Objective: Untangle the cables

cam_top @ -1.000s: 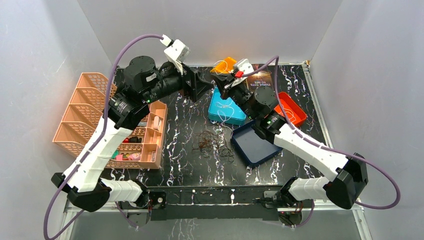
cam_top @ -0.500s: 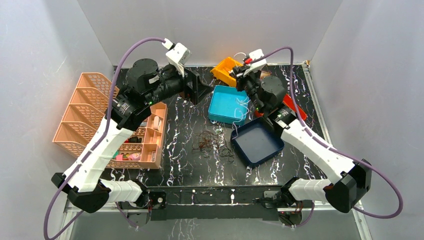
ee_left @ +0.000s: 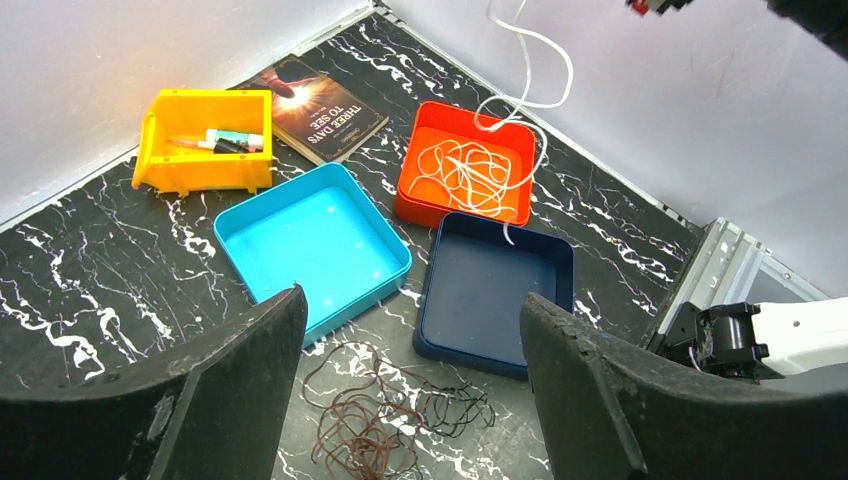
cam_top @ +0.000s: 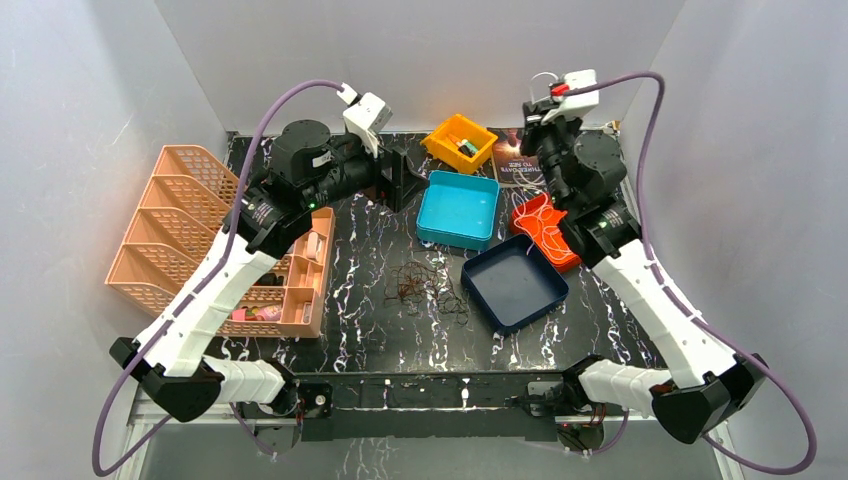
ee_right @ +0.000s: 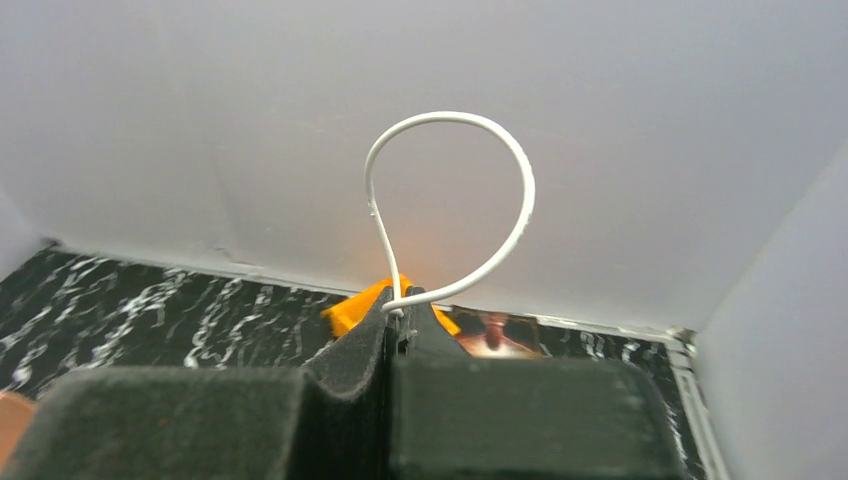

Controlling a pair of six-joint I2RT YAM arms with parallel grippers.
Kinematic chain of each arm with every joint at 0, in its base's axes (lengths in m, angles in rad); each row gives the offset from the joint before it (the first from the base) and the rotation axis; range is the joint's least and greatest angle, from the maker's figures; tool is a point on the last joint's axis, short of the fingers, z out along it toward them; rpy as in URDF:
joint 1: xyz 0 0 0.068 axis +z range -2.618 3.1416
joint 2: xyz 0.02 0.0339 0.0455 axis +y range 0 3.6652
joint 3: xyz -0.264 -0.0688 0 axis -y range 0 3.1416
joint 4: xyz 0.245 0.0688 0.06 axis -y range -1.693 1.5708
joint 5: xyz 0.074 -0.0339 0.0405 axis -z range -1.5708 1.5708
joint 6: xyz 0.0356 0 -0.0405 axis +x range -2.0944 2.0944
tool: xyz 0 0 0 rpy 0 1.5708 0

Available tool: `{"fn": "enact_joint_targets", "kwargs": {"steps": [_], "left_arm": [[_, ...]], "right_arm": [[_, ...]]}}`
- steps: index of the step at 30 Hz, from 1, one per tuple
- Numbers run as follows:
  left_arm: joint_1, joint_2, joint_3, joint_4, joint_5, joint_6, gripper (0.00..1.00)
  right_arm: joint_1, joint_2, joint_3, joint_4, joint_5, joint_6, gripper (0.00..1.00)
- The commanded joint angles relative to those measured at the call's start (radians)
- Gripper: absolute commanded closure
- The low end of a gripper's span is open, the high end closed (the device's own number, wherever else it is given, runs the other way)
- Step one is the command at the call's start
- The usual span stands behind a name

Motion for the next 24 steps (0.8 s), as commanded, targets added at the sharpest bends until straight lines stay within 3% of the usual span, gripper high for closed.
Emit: {"fn": "enact_joint_targets", "kwargs": {"steps": [1,13,24], "left_arm": [[0.0,-0.004,-0.004,0.005,-0.007,0.0,0.23],[0.001,0.009,-0.024,0.0,0.003,-0.01,0.23],[0.001,0.012,-0.036,-0.002,0.008,-0.008,0.22]], "right_arm": [[-0.081,-0.018,0.056,-0.009,0.074,-0.019,1.0],[-0.332,0.07,0.082,-0.018,-0.007,0.05,1.0],[-0.461,0.193,-0.015,0.084,-0.145,0.141,1.0]]}}
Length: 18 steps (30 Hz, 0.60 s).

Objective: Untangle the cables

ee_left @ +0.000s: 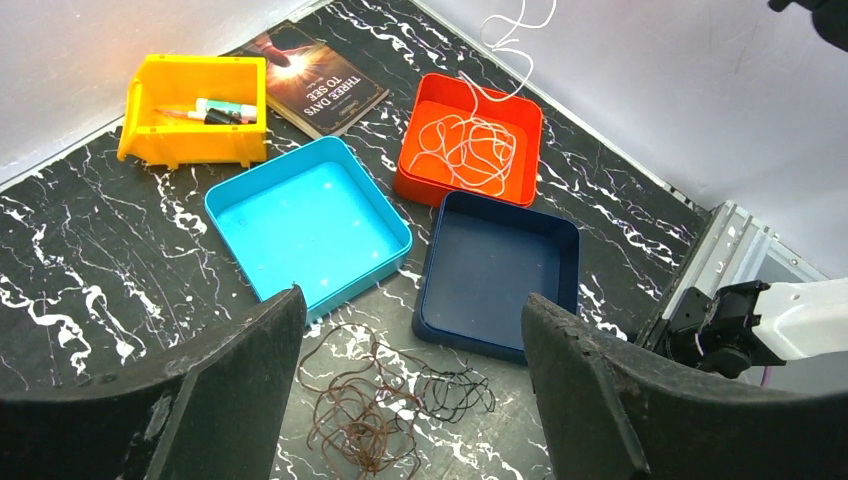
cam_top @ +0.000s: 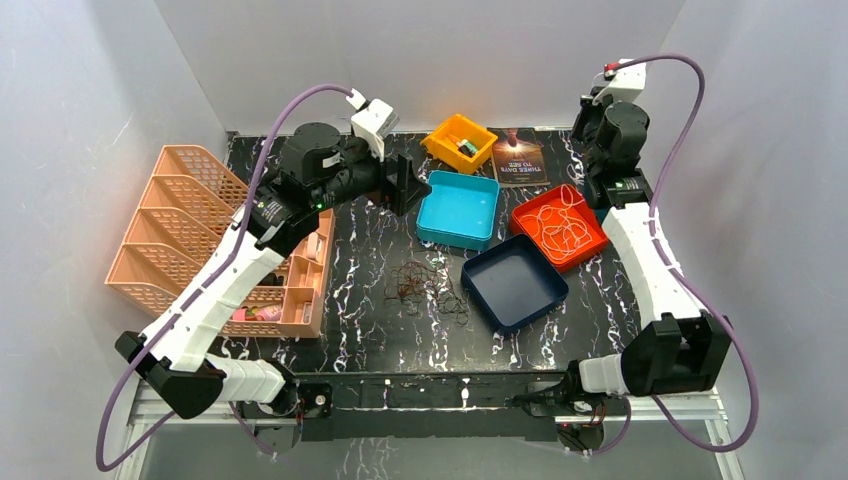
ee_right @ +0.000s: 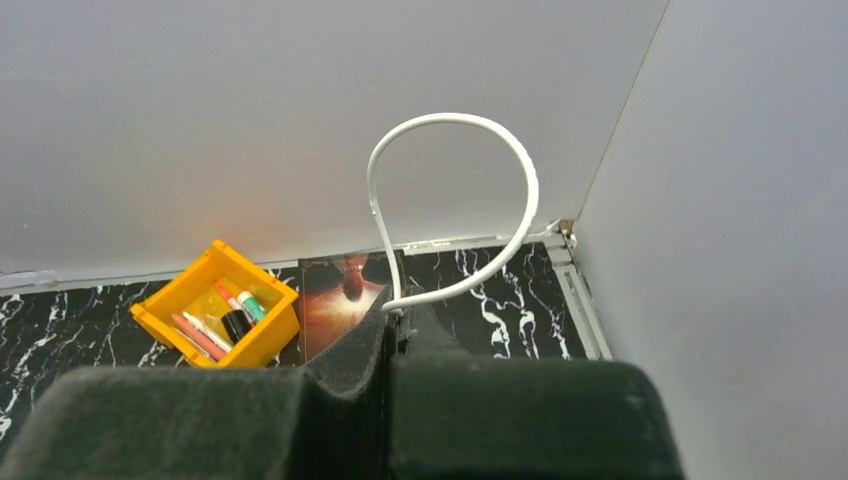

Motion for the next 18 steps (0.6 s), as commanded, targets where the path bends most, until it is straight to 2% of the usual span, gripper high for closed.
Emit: {"fn": "enact_joint_targets", "kwargs": {"steps": [1,10,18], "left_arm": [[0.001,-0.005,-0.01,0.004,0.008,-0.004,0.22],[0.001,0.008,-0.026,0.001,0.021,0.002,0.22],[0.001,0.016,-0.045,0.007,0.035,-0.004,0.22]], "right_arm": [[-0.036,0.024,-0.048,0.089,-0.061,0.07,1.0],[-0.045,0.011,-0.189,-0.002,0.015,0.18,1.0],[-0.051,0.034,-0.335,-0.007,-0.019,0.258,1.0]]}}
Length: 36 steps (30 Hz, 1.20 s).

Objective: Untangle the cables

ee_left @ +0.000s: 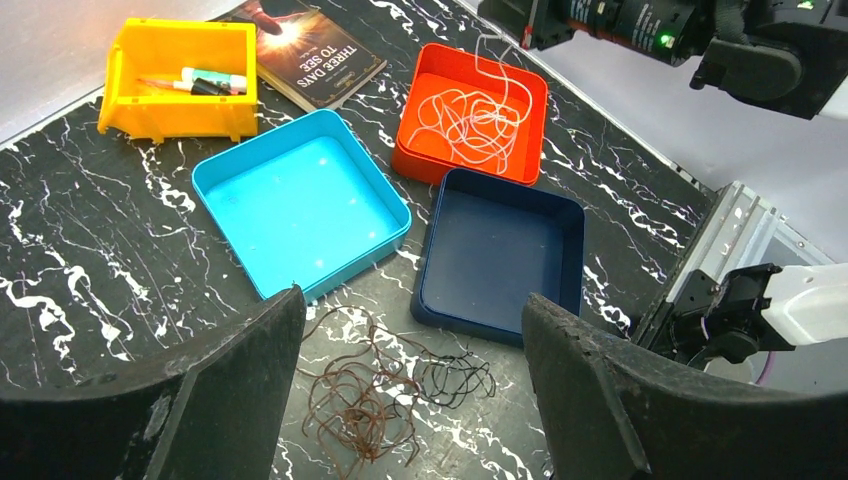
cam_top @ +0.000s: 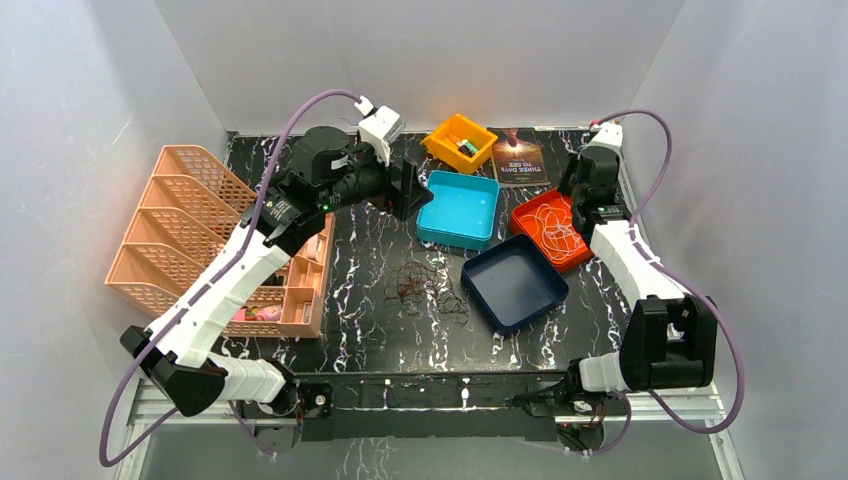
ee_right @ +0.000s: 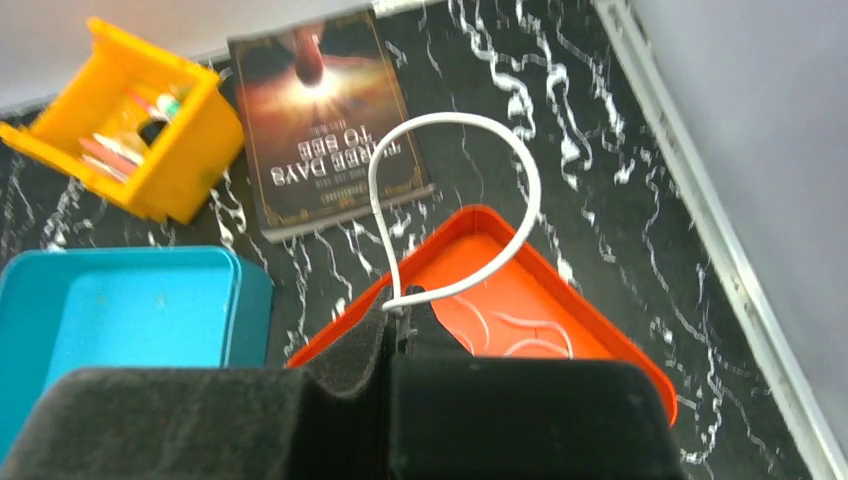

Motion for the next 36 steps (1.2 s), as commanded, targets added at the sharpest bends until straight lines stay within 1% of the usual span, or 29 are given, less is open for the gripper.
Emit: {"fn": "enact_joint_targets", "kwargs": {"steps": [1,14,20,22,26,29,33,36], "left_arm": [[0.001,0.001,-0.015,0.009,0.03,-0.006,0.22],[0.001,-0.022,-0.054,0.009,0.02,-0.016,0.21],[0.001,-0.022,-0.06,0.009,0.021,-0.02,0.21],[0.001,-0.022,-0.062,0.009,0.021,-0.021,0.21],[0.0,-0.022,-0.069,0.009,0.019,-0.02,0.21],[0.001,-0.025,-0.076,0.009,0.011,-0.02,0.21],[0.001,-0.021,-0.077,0.009,0.008,-0.017,0.21],[0.001,-0.015,-0.075,0.012,0.009,-0.02,0.2]], "right_arm": [[-0.01,0.01,-0.043,0.029,-0.019,0.066,1.0],[-0.056,0.164,-0.079,0.019,-0.059,0.148,1.0],[-0.066,0.225,-0.094,0.024,-0.087,0.173,0.95],[-0.068,0.242,-0.094,0.021,-0.1,0.179,0.91],[-0.07,0.254,-0.087,0.012,-0.109,0.183,0.77],[-0.07,0.229,-0.083,0.003,-0.099,0.182,0.66],[-0.07,0.176,-0.068,-0.019,-0.078,0.17,0.56],[-0.069,0.12,-0.068,-0.029,-0.06,0.158,0.43]]}}
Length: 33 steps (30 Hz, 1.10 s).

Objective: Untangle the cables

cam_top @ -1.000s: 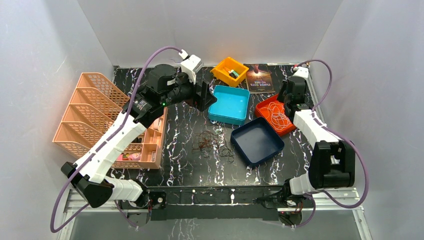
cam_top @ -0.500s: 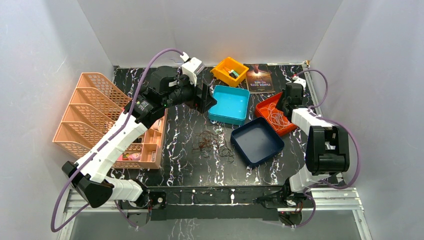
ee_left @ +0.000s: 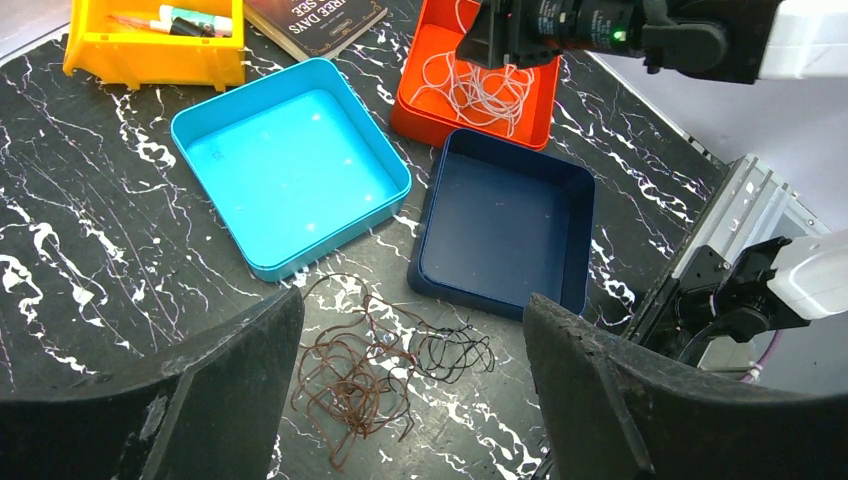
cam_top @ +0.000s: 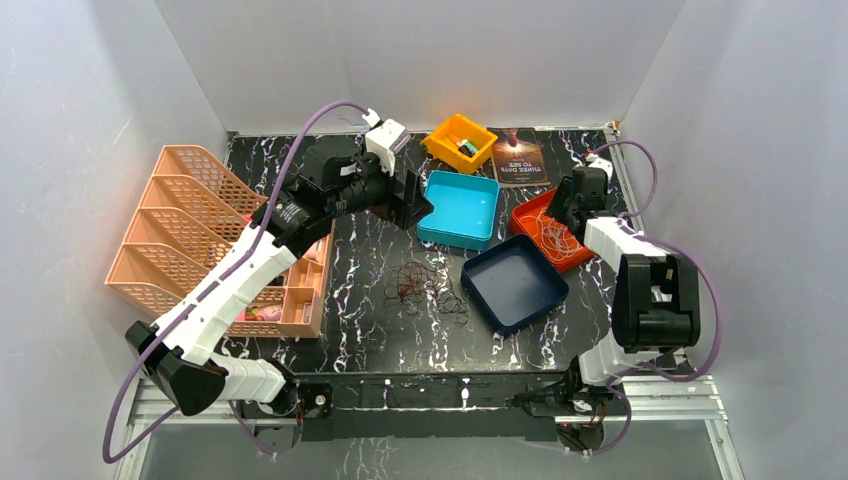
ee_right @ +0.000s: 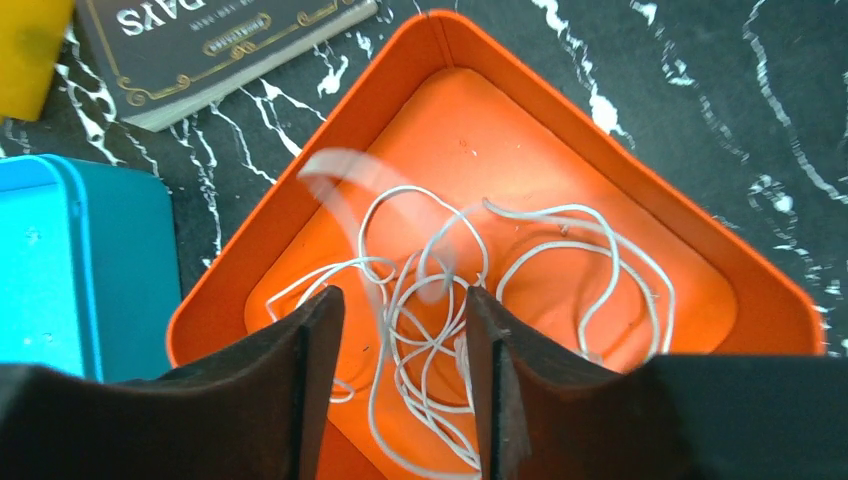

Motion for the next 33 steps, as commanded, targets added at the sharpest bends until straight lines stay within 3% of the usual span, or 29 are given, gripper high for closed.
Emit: {"fn": "enact_joint_targets", "kwargs": {"steps": [1,7,15,21,33], "left_arm": [[0.001,-0.018,0.005,0.012,0.006,-0.004,0.2],[0.001,-0.005,0.009,0.013,0.014,-0.007,0.2],[0.001,-0.002,0.005,0.016,0.019,-0.012,0.2],[0.0,0.001,0.001,0.018,0.025,-0.015,0.2],[0.001,-0.005,-0.01,0.006,0.025,0.001,0.2]], "right_arm": [[-0.004,-0.126,0.027,0.007,0.041,-0.014,0.39],[-0.004,-0.218,0.036,-0.023,0.051,-0.037,0.27],[-0.005,-0.255,0.036,-0.036,0.077,-0.052,0.29],[-0.005,-0.177,0.03,0.002,0.125,-0.052,0.35],[-0.016,0.07,0.136,0.057,0.186,-0.036,0.35]]}}
